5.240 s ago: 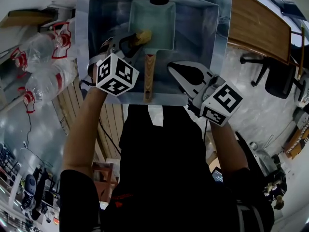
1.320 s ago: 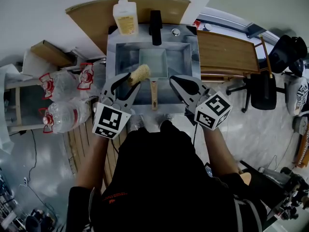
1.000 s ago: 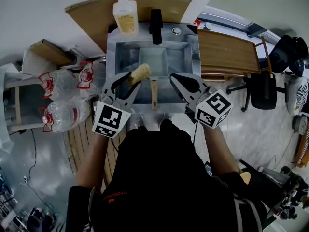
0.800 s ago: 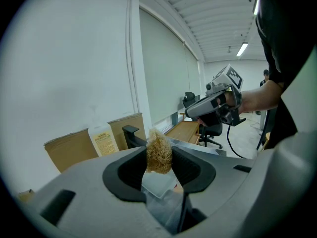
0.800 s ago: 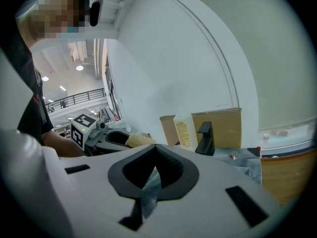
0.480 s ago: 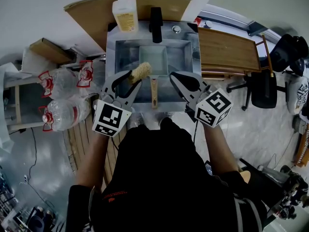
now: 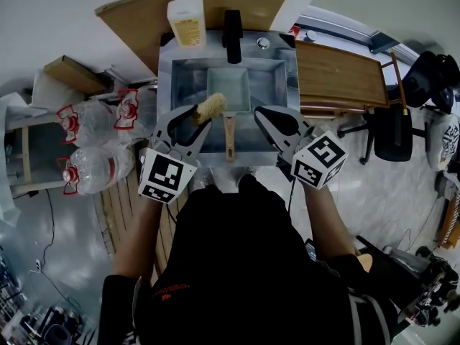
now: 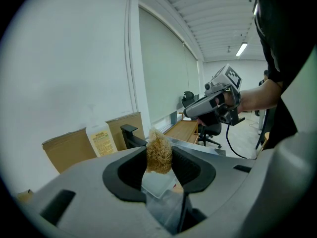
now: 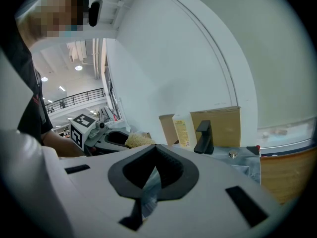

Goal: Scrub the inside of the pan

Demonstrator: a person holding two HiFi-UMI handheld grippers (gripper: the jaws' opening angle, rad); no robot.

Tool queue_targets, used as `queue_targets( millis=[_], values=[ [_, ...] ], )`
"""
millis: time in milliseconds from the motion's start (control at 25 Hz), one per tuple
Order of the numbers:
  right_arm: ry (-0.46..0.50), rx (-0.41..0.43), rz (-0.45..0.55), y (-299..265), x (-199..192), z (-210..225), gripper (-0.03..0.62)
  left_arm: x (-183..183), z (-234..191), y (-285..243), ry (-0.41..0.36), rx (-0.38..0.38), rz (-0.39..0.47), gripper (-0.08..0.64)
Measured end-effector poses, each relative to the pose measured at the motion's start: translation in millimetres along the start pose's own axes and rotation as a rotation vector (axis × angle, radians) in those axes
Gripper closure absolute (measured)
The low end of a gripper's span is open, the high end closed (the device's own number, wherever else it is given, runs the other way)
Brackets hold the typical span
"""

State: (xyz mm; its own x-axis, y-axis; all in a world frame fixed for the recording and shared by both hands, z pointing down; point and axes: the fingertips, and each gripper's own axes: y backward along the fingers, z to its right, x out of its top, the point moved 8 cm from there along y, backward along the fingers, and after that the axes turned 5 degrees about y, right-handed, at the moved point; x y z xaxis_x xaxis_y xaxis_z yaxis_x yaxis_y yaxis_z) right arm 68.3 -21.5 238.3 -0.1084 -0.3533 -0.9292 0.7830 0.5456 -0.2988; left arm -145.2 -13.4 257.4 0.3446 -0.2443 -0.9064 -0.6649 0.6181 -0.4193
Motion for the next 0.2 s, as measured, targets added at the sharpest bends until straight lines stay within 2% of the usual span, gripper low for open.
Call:
queue_targets(
  millis=[200],
  values=[
    [0.0,0.002,-0.001,0.4,-0.4,0.0,0.588,0.0,1.6,-1.1,-0.007,-0.001,-0.002,0.4]
  ],
)
